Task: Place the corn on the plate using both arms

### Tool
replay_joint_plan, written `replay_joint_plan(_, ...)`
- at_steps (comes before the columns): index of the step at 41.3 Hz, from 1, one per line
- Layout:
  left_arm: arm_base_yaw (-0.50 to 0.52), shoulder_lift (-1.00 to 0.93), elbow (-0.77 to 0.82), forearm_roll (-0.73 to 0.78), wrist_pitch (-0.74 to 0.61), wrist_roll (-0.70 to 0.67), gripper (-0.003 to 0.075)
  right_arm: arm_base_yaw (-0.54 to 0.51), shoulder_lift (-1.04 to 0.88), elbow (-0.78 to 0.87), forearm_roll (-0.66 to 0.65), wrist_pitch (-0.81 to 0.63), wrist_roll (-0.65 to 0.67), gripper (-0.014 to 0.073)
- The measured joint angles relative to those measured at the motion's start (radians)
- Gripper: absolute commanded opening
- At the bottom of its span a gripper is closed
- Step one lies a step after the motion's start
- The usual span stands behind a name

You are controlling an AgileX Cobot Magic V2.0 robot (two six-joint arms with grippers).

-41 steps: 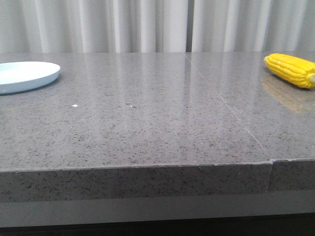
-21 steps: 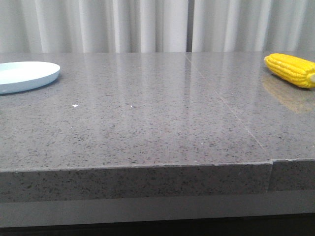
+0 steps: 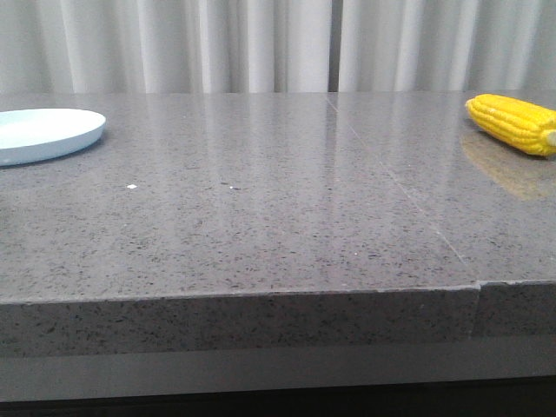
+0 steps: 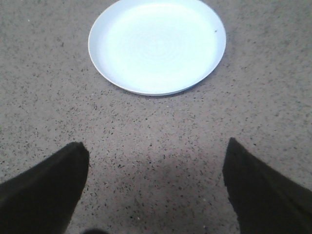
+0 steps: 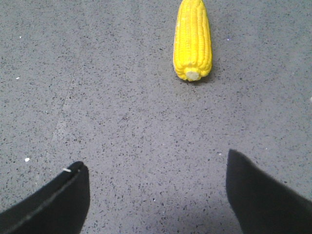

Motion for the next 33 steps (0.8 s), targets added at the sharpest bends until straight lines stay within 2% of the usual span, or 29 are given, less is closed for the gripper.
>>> replay_joint_plan(6,0.081,0.164,-0.1,-0.042,0.019,0.043,0.0554,0.0,0.0,0.0,0.0,0.0,0.0,0.0602)
replay_joint_plan(16,0.248,0.393,-0.246,-0.383,0.026,0.311,0.0554,0.0,0.0,0.0,0.0,0.0,0.0,0.0602)
replay_joint_plan(22,0.263,0.531,-0.335,-0.446,0.022,0.37,0.0554,0.0,0.0,0.0,0.0,0.0,0.0,0.0602)
replay_joint_plan(33,0.263,0.752,-0.493,-0.461,0.014,0.378,0.0554,0.0,0.0,0.0,0.0,0.0,-0.004,0.0602)
